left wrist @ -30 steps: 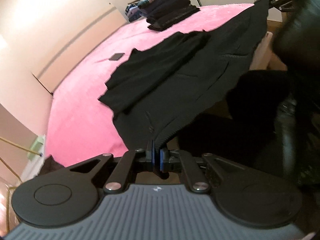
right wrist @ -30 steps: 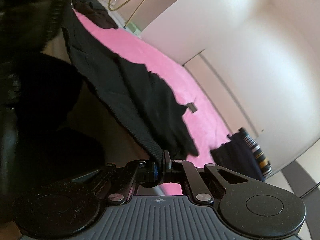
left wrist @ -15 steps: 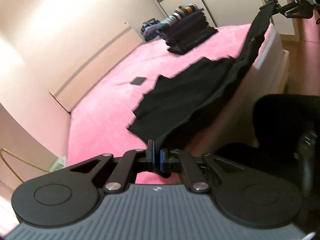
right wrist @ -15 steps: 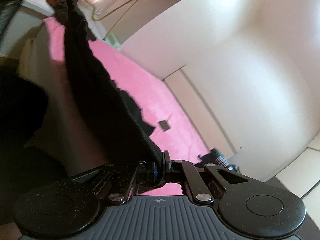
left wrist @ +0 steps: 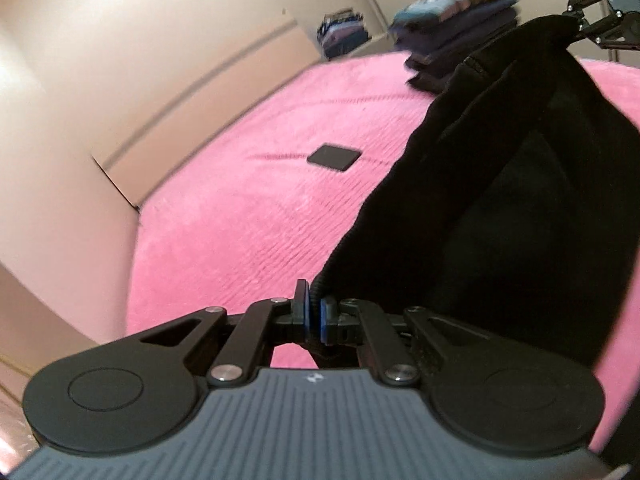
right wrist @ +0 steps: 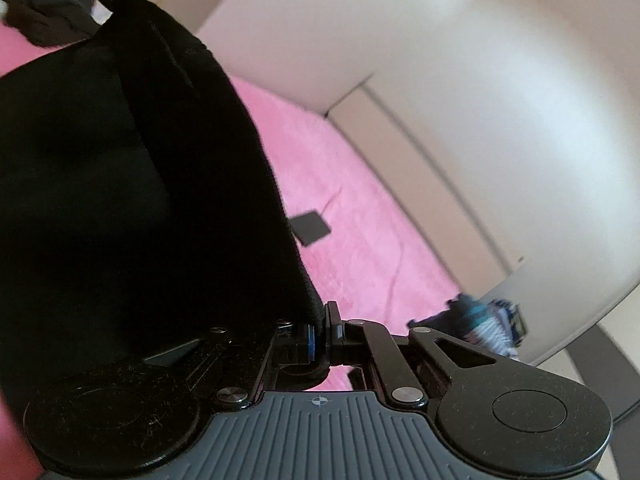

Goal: Fold clothes

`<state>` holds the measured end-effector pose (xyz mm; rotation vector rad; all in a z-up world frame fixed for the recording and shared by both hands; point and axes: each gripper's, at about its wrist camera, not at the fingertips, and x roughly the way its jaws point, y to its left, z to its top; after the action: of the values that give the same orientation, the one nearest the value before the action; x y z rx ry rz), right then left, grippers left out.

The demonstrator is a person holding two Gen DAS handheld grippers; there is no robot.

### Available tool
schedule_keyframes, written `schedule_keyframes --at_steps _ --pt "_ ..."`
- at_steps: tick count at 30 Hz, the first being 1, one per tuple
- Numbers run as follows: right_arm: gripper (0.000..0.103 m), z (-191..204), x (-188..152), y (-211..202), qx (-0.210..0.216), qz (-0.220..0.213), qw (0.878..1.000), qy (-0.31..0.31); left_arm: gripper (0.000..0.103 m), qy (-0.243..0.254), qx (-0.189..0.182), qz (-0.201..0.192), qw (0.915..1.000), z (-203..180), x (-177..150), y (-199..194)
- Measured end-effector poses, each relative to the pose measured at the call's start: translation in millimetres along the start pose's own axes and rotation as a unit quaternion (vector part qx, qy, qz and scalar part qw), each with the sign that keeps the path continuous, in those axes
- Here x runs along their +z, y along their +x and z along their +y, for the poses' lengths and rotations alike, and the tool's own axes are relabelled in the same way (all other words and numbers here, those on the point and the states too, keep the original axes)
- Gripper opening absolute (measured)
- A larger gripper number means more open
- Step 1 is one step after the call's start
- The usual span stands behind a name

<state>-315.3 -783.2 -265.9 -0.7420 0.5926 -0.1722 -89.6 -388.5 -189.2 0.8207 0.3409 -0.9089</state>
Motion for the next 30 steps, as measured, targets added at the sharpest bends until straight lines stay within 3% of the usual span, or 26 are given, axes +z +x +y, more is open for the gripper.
schedule_keyframes --at_steps 6,10,11,12,13,14,17,19,22,26,30 --pt "0.002 -7.1 -24.1 153.9 0.057 0.081 0.995 0.027 0.005 -0.038 -0.042 0.057 0.9968 17.4 -8.5 165.4" --pt "0.006 5.2 -57.6 230.4 0.123 0.135 0.978 0.104 0.015 -0.065 -0.032 0.103 0.9921 5.6 -33.5 240.7" --pt "0.025 5.0 -62.3 237.6 0.126 0.134 0.975 0.125 0.018 -0.069 -0.021 0.104 0.9920 7.0 -37.0 246.2" --pt "0.062 1.7 -63.4 238.4 0.110 0.127 0.975 0.143 0.021 -0.074 -0.008 0.104 0.9917 9.8 -40.4 249.1" --pt "0.077 -3.2 -62.8 237.0 0.088 0.120 0.976 0.161 0.022 -0.080 0.007 0.105 0.9912 15.0 -43.2 247.2" --pt "0.085 -10.6 -61.0 236.6 0.071 0.111 0.974 0.185 0.022 -0.088 0.021 0.107 0.9902 19.4 -46.0 243.7" --pt "0.084 -49.3 -61.4 229.0 0.050 0.106 0.949 0.293 0.023 -0.131 0.051 0.105 0.9846 40.1 -50.7 221.5" --pt "0.084 -63.2 -63.3 199.4 0.042 0.094 0.933 0.345 0.023 -0.142 0.056 0.093 0.9840 44.5 -55.5 189.6" --pt "0.085 -68.3 -57.2 152.3 0.065 0.052 0.925 0.370 0.032 -0.119 0.044 0.062 0.9900 27.8 -65.0 128.2" --pt "0.084 -15.5 -46.1 62.2 0.102 -0.004 0.953 0.285 0.037 -0.051 -0.002 0.022 0.9985 -23.3 -79.7 51.5" --pt "0.084 67.0 -51.5 2.9 0.100 -0.007 0.987 0.126 0.039 0.062 -0.049 -0.012 0.9968 -93.6 -107.0 -8.6"
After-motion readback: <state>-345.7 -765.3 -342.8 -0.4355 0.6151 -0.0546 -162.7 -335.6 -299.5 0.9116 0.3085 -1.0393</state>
